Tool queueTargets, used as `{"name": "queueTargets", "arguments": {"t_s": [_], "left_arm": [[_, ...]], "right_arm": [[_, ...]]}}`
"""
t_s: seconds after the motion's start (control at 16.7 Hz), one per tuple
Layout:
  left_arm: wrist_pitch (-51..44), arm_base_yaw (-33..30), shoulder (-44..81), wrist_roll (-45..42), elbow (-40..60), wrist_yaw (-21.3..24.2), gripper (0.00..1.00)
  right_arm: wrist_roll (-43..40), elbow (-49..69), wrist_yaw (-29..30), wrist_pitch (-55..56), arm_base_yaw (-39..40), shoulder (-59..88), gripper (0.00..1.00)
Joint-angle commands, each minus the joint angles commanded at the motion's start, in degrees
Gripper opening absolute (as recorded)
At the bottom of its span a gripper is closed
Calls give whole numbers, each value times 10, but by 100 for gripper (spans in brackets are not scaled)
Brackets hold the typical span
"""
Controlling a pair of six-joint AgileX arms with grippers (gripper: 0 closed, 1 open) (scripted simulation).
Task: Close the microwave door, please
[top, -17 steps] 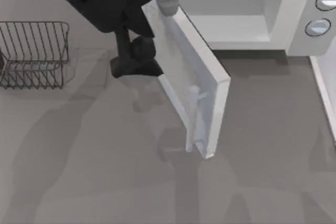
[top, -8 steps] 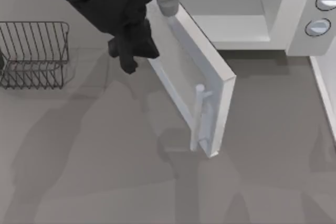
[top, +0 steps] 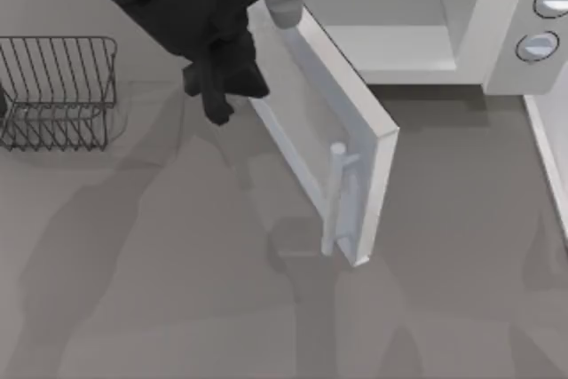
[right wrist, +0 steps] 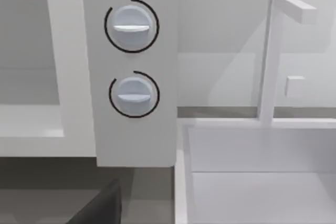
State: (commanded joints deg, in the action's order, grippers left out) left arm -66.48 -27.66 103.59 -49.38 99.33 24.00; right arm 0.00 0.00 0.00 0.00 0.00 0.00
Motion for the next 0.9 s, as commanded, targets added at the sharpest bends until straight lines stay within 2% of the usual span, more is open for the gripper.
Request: {"name": "queueTargets", "arguments": {"t_s": [0.9], "left_arm": [[12, -52, 37, 55, 46, -18, 0]], "right_arm": [[0, 0, 0, 0, 0, 0, 100]]}}
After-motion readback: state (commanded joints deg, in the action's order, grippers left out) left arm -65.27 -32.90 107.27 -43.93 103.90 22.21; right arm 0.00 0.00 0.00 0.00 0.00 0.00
